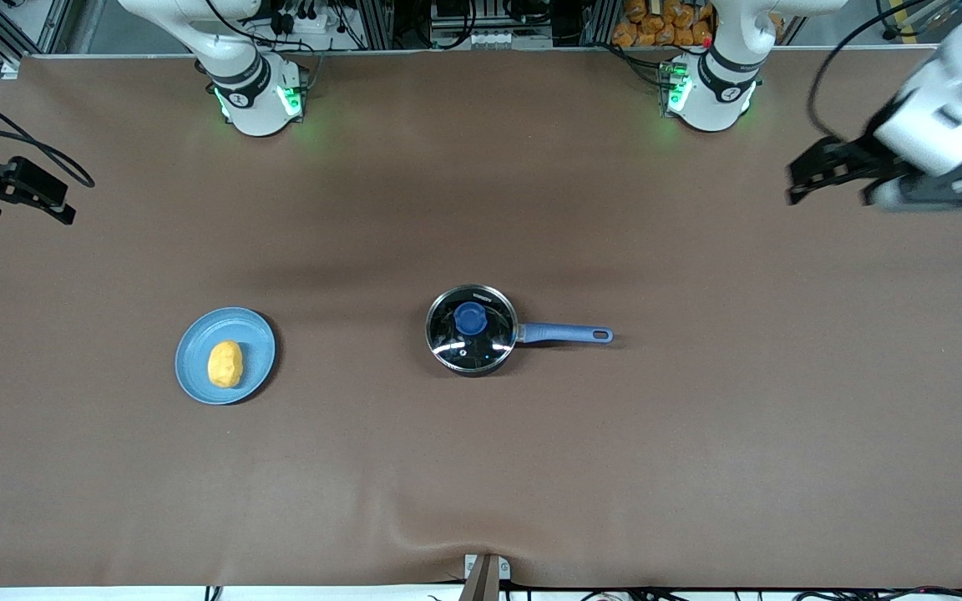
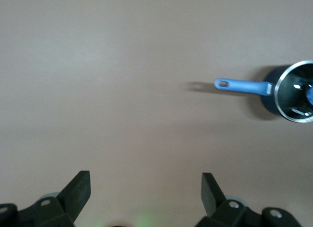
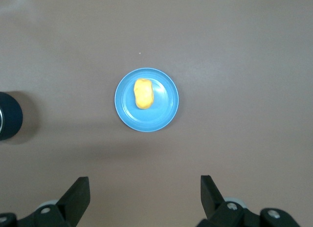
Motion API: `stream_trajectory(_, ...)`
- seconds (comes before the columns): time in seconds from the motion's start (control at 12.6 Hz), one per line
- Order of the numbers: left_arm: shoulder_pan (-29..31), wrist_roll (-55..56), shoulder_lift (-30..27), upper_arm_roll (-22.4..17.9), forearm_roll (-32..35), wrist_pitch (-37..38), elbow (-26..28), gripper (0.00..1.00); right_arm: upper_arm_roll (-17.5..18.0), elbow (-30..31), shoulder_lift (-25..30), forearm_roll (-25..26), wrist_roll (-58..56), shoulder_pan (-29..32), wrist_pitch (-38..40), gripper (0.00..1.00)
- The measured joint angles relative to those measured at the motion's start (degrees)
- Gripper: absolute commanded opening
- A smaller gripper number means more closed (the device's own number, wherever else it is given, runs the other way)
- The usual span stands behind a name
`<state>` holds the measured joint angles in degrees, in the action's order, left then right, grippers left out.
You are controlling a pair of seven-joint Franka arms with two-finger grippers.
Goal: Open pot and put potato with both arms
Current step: 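Move the left gripper toward the pot while the right gripper reaches the plate, then grasp the lid knob with the left gripper while the right gripper grasps potato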
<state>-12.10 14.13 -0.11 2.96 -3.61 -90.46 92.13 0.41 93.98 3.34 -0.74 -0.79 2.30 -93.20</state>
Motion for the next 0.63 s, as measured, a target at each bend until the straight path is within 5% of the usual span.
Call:
stream_trajectory(0.24, -6.86, 14.7, 8.57, 4.23, 0.03, -10.94, -1.15, 1.0, 0.44, 3.65, -2.26, -0.08, -0.06, -0.77, -7.69, 1.0)
stream_trajectory(0.63, -18.98, 28.67, 24.96, 4.22, 3.51, -19.37, -10.78, 1.0, 0.78, 7.61, -10.84, -0.14, -0.06, -2.73, -17.56, 1.0)
